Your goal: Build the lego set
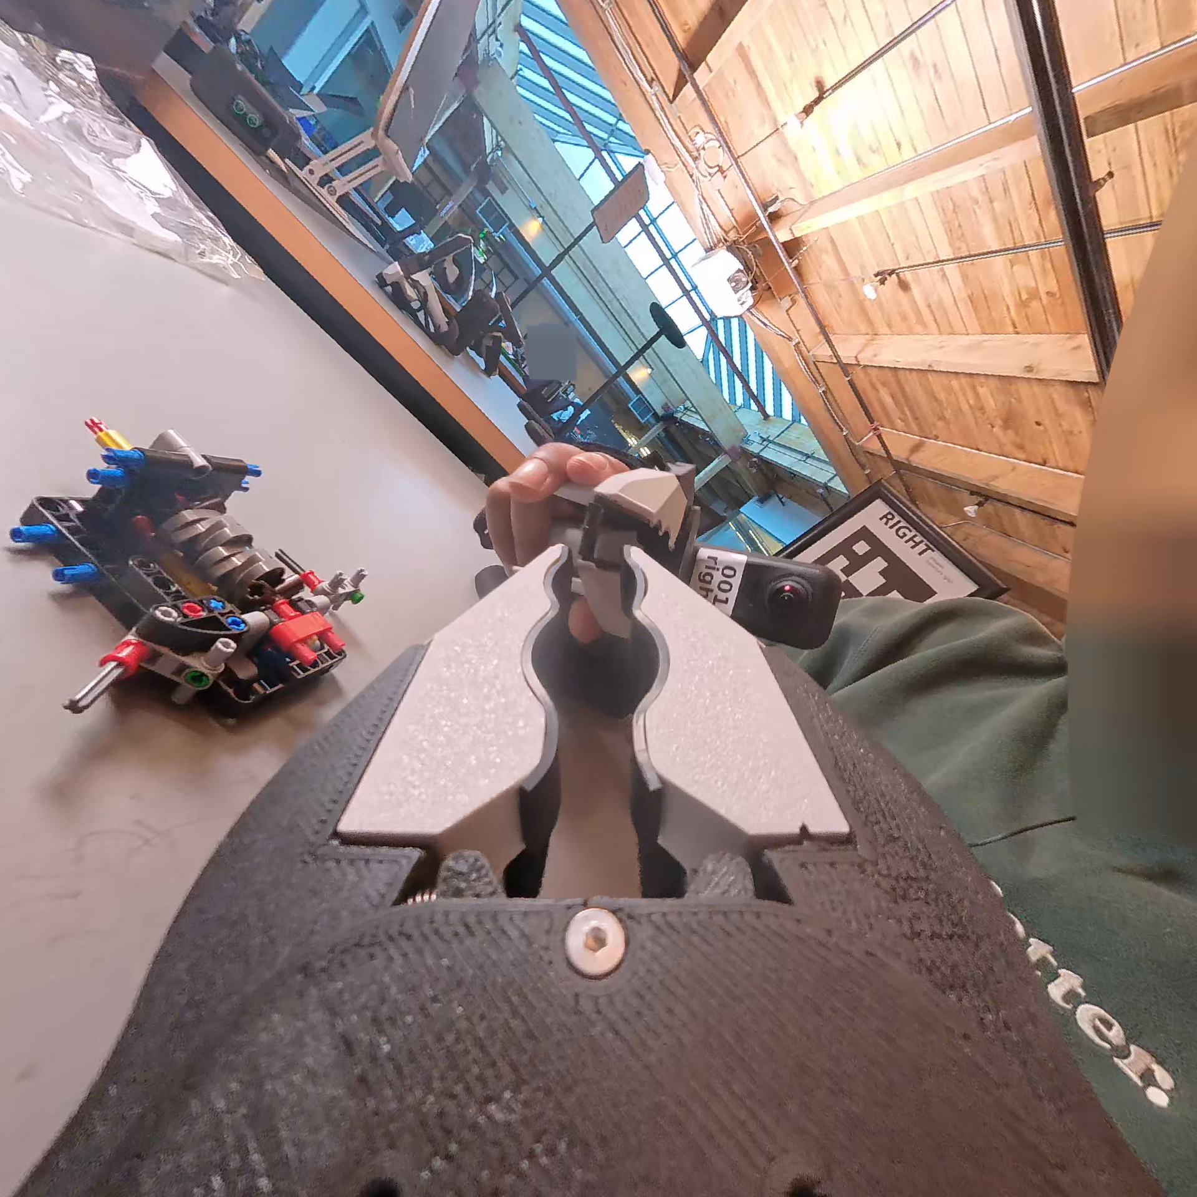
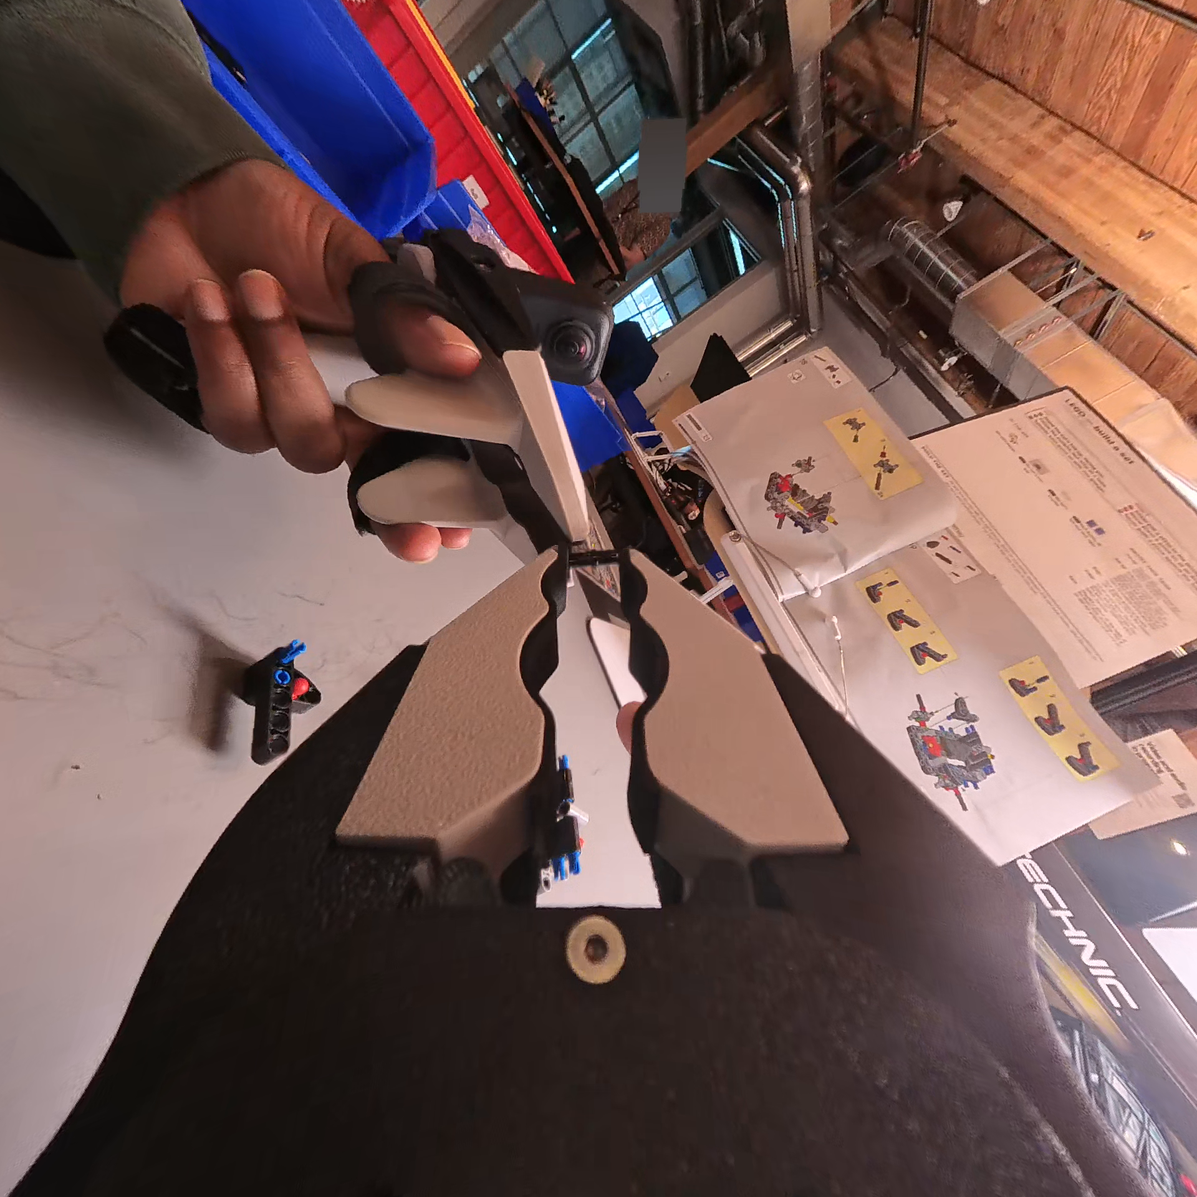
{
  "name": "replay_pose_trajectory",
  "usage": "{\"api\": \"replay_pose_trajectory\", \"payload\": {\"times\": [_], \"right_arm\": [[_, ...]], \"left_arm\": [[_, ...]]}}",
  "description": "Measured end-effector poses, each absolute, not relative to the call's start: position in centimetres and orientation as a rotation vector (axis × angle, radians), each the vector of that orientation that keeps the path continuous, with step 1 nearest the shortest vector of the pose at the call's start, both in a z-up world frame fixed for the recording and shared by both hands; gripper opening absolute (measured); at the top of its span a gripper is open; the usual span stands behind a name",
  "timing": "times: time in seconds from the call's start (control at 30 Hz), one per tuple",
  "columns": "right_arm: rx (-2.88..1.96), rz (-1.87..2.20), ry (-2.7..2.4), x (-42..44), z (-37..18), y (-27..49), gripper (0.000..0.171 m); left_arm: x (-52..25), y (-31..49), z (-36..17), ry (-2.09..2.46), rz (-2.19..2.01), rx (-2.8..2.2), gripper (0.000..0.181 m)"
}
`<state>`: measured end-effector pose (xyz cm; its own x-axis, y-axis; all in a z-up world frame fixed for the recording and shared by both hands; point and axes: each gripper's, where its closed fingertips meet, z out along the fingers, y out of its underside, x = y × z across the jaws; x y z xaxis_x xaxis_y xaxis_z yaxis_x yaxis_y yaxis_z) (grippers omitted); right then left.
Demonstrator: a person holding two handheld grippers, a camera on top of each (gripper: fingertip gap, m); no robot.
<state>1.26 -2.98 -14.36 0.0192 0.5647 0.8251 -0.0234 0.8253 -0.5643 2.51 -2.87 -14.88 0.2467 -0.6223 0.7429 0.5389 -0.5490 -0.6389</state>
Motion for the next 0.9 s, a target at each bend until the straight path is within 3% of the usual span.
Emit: {"api": "replay_pose_trajectory", "payload": {"times": [0.3, 0.47, 0.57, 0.9], "right_arm": [[-0.437, 0.532, -1.489, 1.5, -14.1, -3.8, 0.013], [-0.876, 1.227, -1.618, 2.1, -15.5, -4.0, 0.018], [-1.051, 1.431, -1.653, 2.3, -16.5, -3.9, 0.020], [-1.096, 1.456, -1.729, 2.3, -17.9, -4.7, 0.002]], "left_arm": [[2.5, -3.5, -14.4, 0.153, -1.475, -1.545, 0.001], [1.6, -3.4, -17.0, 0.459, -1.015, -1.741, 0.002], [1.8, -3.7, -17.8, 0.626, -0.796, -1.768, 0.002], [3.3, -4.4, -18.6, 0.770, -0.685, -1.764, 0.002]]}}
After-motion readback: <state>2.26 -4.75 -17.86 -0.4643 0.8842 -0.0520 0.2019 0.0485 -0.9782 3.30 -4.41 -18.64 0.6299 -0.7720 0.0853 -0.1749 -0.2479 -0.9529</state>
